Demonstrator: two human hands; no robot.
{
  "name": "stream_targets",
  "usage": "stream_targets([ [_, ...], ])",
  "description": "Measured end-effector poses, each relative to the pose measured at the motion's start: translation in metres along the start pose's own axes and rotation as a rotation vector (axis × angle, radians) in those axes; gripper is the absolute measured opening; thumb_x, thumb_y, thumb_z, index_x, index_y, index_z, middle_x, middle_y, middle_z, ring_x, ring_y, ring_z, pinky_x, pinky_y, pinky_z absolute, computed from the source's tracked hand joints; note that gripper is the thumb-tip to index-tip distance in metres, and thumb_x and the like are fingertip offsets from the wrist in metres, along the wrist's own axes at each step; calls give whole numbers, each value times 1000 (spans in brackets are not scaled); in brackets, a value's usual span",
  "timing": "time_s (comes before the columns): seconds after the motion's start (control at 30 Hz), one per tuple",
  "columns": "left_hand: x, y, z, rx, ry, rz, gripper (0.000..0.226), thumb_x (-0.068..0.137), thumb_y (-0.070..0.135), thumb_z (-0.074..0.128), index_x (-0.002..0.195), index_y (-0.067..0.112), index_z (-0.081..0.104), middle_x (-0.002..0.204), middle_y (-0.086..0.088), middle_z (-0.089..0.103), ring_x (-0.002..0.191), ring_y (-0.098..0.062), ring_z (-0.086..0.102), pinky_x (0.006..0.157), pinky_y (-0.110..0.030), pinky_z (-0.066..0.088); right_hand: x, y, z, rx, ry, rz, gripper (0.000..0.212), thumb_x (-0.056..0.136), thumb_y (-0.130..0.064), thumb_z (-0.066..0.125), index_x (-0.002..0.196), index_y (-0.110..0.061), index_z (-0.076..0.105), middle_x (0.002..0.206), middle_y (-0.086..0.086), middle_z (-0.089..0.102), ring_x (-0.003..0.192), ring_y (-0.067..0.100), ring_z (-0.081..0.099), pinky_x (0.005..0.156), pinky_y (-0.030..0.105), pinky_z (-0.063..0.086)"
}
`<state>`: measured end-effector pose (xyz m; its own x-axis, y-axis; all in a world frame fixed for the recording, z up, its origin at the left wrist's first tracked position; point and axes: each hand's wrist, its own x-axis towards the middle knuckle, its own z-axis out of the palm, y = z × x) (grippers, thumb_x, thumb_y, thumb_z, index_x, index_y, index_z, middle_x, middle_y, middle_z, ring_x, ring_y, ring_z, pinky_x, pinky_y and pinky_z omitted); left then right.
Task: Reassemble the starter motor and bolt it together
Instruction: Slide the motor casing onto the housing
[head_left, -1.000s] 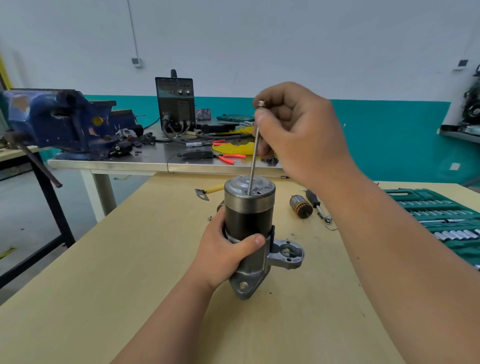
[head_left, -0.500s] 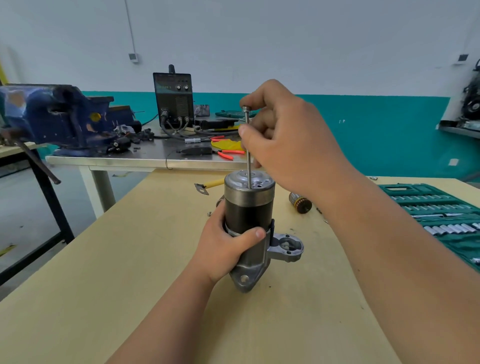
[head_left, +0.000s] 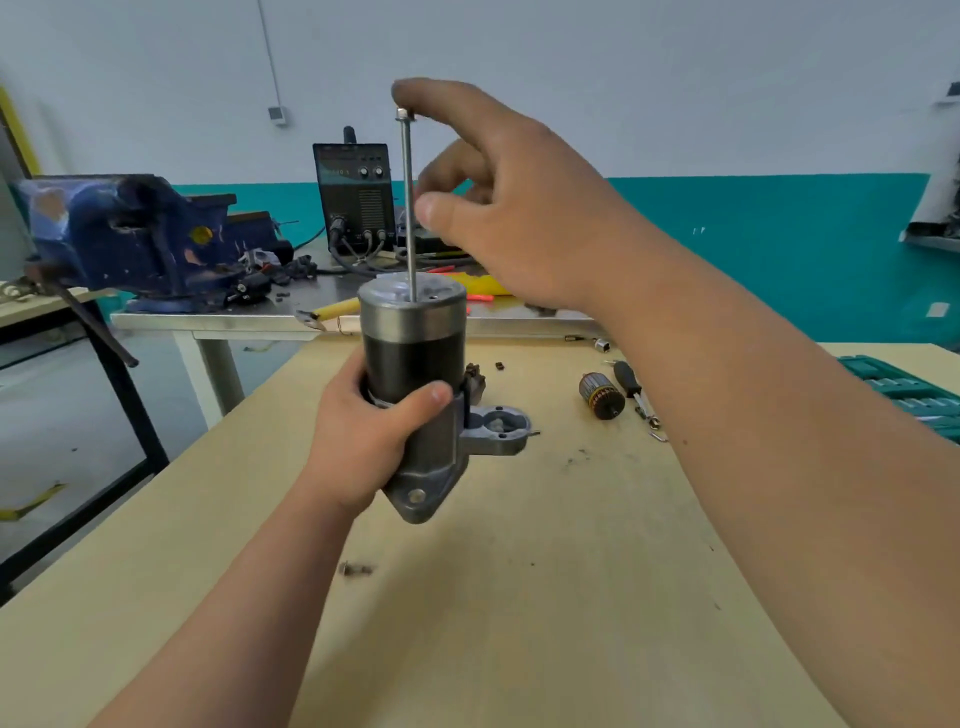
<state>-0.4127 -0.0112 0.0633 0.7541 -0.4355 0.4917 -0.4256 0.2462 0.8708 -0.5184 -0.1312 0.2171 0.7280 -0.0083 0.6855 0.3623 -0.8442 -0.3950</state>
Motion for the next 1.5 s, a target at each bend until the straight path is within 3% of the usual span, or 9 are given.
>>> stream_targets([
  [0.1,7,1,-22,75,116,-31,38,59,34,78,93,35,63,83,17,73,75,-6,71,61,-24,56,-5,12,-3,31,-14,117,65,94,-21,56,151,-29,24,97,-17,64,76,-13,57,69,5,42],
  [0.23,6,-14,-51,121,290,-100,31,61,39,78,87,40,62,82,13,72,80,-12,70,68,-34,55,-41,54,3,-44,-152,353,46,97,-29,54,141,-31,42,109,-19,59,93,-1,58,80,22,47],
  [0.4,1,-34,-78,161,374,-120,30,65,35,82,85,44,61,83,14,71,82,-11,69,68,-34,55,-101,116,38,-58,-233,630,25,97,-28,54,120,-34,58,103,-16,64,78,-3,61,60,17,41],
  [0.63,-1,-43,-85,113,321,-114,34,54,43,77,85,46,65,84,18,72,76,-5,70,65,-30,54,-138,159,84,58,-96,825,23,98,-16,50,113,-25,65,87,-12,69,72,5,66,65,20,48],
  [0.8,-6,-37,-66,63,257,-113,43,52,42,78,92,35,63,84,14,73,77,-8,71,64,-29,57,-127,147,80,116,3,756,24,97,-15,51,114,-26,64,87,-13,69,72,4,67,68,25,54],
  [0.93,-14,-21,-30,57,139,-77,43,49,46,77,90,45,66,87,14,73,78,-6,70,59,-17,54,-107,107,62,230,99,513,24,95,-24,50,112,-38,58,92,-21,68,80,0,66,63,19,53],
  [1.17,-45,-18,74,-62,29,-149,45,51,46,78,93,36,67,89,8,75,80,-11,72,69,-31,59,-67,43,6,411,175,200,48,76,-64,48,118,-41,50,117,-14,63,111,4,60,93,33,51],
  [1.37,-52,-18,126,-68,-84,-133,53,54,49,79,103,40,60,94,20,70,86,0,68,72,-20,56,-73,47,0,252,211,240,24,90,-49,40,93,-37,60,88,-10,72,84,10,68,81,45,56],
  [1.5,-50,-21,131,-53,-112,-100,55,57,48,79,107,43,57,97,22,68,90,1,66,71,-14,54,-80,60,-8,119,301,300,35,90,-47,38,76,-33,66,82,-9,72,79,8,68,79,47,56],
])
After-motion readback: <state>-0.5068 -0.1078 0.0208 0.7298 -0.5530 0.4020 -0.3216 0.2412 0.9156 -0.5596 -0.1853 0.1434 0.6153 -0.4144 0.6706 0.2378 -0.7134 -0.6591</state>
